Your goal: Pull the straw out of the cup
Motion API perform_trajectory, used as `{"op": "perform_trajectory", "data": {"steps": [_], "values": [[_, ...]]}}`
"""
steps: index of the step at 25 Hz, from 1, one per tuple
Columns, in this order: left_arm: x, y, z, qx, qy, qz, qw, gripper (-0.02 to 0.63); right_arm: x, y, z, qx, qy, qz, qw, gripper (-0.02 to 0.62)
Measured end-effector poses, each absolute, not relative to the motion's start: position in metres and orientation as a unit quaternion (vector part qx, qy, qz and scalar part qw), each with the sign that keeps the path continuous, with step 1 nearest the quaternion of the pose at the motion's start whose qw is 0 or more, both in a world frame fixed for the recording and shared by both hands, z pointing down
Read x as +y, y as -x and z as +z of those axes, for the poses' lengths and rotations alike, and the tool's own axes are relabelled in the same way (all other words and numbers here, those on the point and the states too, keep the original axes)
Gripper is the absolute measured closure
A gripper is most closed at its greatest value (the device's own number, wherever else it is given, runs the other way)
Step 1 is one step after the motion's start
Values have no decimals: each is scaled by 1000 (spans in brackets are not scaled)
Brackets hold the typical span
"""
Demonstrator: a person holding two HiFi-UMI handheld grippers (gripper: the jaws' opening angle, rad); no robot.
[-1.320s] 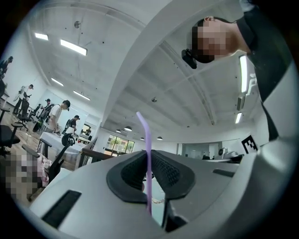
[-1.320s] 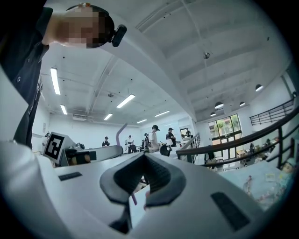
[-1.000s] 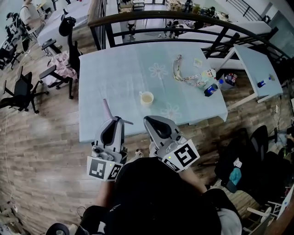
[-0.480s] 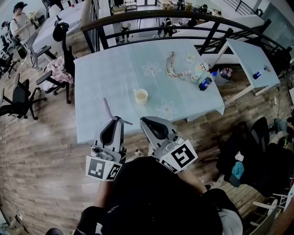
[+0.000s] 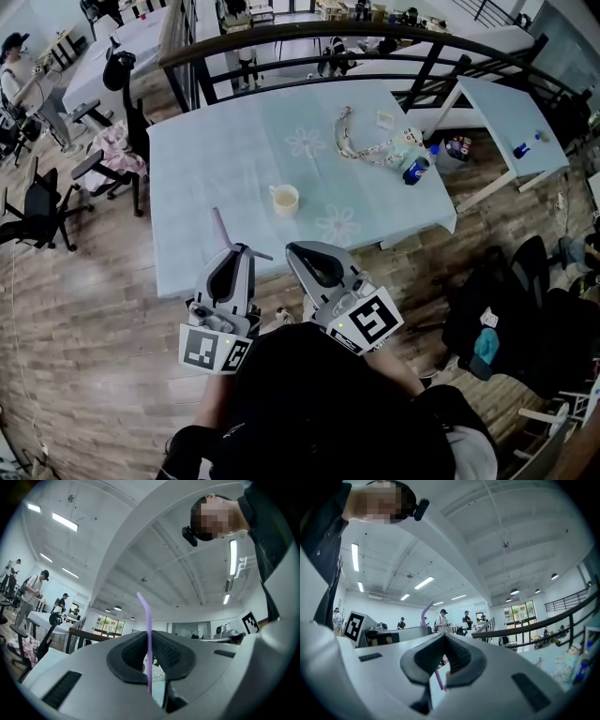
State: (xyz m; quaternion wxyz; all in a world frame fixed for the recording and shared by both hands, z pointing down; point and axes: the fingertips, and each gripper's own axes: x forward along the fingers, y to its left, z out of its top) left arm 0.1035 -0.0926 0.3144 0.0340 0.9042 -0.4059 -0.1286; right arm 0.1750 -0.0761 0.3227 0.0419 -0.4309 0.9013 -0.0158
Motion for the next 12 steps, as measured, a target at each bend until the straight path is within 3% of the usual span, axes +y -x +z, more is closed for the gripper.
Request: {"op": "perform_trajectory", "data": {"steps": [12], "values": [[-98, -106, 309, -405, -904, -134, 28, 571, -79, -178, 322, 901, 433, -15, 37, 588]]}}
